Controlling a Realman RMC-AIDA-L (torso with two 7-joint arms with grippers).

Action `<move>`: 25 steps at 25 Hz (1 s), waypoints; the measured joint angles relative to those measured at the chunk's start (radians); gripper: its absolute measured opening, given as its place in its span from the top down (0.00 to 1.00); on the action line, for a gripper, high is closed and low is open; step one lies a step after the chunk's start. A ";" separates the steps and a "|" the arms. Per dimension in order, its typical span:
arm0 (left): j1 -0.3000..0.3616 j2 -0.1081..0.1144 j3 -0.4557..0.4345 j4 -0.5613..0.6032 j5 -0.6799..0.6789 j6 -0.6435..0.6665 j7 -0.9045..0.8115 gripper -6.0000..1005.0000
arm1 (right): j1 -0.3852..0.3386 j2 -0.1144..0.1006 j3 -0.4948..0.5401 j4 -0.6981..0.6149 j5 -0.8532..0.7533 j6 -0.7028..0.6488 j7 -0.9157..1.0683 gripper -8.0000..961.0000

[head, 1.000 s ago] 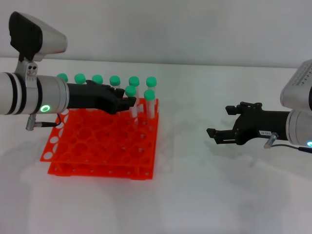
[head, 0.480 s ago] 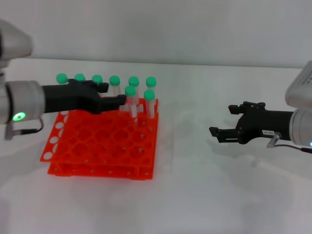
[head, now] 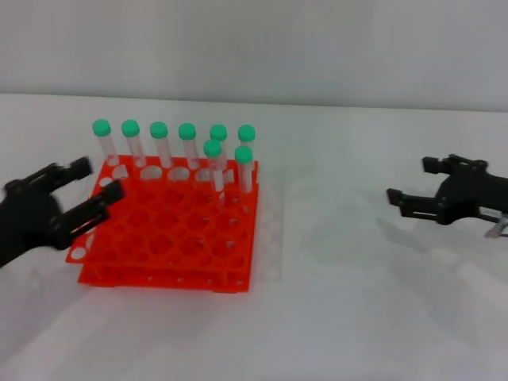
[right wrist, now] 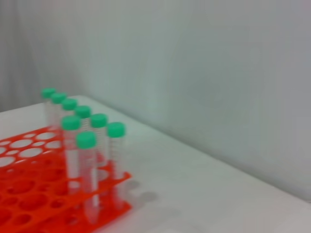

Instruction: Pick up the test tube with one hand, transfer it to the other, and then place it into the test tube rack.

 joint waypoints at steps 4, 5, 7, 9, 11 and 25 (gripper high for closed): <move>0.028 -0.001 -0.075 -0.178 -0.120 -0.133 0.203 0.35 | -0.019 -0.001 0.068 0.064 0.070 0.024 -0.090 0.09; 0.029 -0.001 -0.096 -0.220 -0.135 -0.157 0.236 0.35 | -0.019 -0.001 0.085 0.082 0.081 0.034 -0.108 0.09; 0.025 -0.001 -0.155 -0.322 -0.157 -0.209 0.318 0.35 | -0.020 -0.001 0.149 0.146 0.129 0.086 -0.177 0.09; 0.021 -0.001 -0.209 -0.409 -0.166 -0.254 0.404 0.35 | -0.020 -0.001 0.205 0.202 0.171 0.147 -0.241 0.09; 0.019 -0.003 -0.270 -0.497 -0.169 -0.306 0.504 0.35 | -0.019 -0.001 0.238 0.236 0.193 0.182 -0.282 0.09; 0.003 -0.003 -0.342 -0.694 -0.212 -0.356 0.681 0.36 | -0.015 -0.003 0.615 0.590 0.255 0.500 -0.666 0.09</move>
